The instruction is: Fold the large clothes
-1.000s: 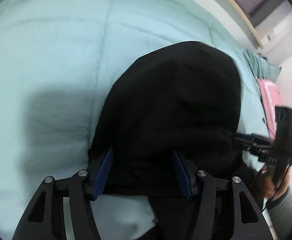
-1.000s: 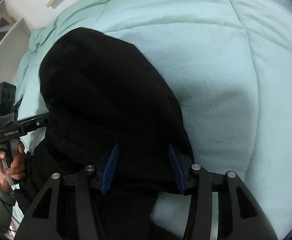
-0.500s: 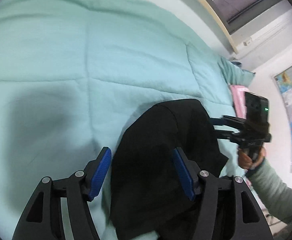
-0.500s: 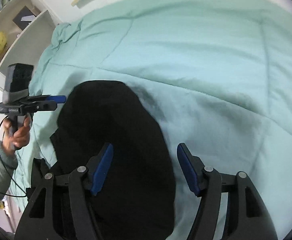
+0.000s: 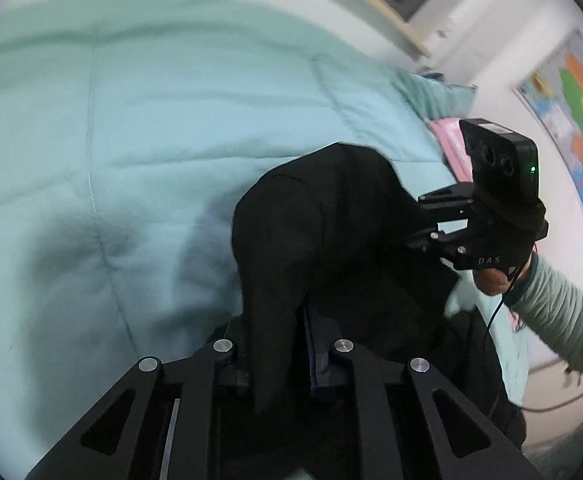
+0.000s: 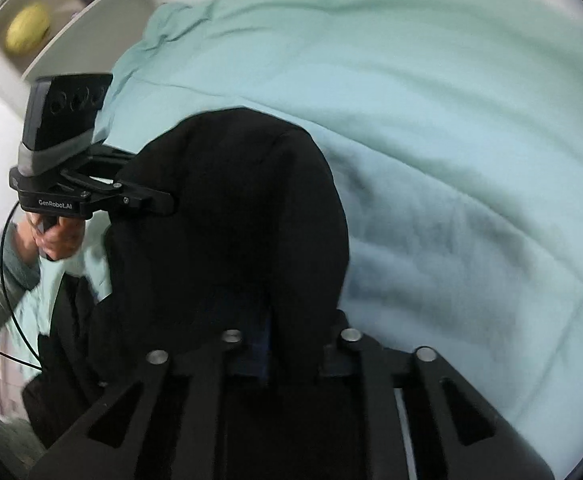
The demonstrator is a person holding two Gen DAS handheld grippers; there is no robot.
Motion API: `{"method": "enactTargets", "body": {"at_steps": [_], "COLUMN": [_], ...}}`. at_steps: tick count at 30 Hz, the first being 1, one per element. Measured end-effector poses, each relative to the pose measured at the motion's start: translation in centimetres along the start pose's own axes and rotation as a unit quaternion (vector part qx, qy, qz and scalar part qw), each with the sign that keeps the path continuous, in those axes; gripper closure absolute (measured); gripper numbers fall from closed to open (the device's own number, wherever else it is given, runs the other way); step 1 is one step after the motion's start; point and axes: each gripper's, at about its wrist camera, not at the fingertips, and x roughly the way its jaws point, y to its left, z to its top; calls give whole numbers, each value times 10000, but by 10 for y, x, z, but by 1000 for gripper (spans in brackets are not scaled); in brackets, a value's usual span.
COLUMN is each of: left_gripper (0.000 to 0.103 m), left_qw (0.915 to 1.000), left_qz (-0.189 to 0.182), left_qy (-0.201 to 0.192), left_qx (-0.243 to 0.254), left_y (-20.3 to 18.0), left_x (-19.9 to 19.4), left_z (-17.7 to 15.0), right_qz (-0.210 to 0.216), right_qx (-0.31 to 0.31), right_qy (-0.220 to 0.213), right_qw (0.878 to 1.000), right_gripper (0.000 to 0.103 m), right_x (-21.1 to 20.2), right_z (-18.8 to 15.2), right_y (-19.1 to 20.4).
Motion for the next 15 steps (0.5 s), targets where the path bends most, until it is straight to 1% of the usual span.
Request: {"method": "enactTargets", "body": {"at_steps": [1,3,4,6,9,10,11,13,15], "left_gripper": [87,87,87,87,87,87,87,87,87], "left_qw": [9998,9990,9982,9970,9936,9924,9919,9911,9906], "left_qz": [50,145,189,290,553,642,658,688,701], "left_qy": [-102,-213,-288,-344,-392,-393,-409,-449,-467], "left_qx": [176,365,496,635,899,972,1005,1048,1082], "left_y": [-18,-44,-65,-92,-141,-159,-171,-191,-209], "left_x": [-18,-43,-61,-84,-111,-121,-126,-138,-149], "left_z": [-9,-23,-37,-57,-94,-112,-124,-152,-184], "right_qz": [-88,-255,-296,-495,-871,-979,-1029,-1185,-1235], "right_qx": [-98,-285,-333,-485,-756,-840,-882,-982,-1005], "right_qy": [-82,-288,-379,-544,-673,-700,-711,-758,-809], "right_qw": [9999,9989,9983,9961,9910,9892,9882,9852,9839], "right_gripper": [87,87,88,88,88,88,88,88,88], "right_x": [-11,-42,-56,-85,-120,-130,-135,-148,-156], "right_z": [-4,-17,-24,-43,-75,-89,-98,-130,-157], "right_y": [13,44,58,92,145,164,175,207,228]}}
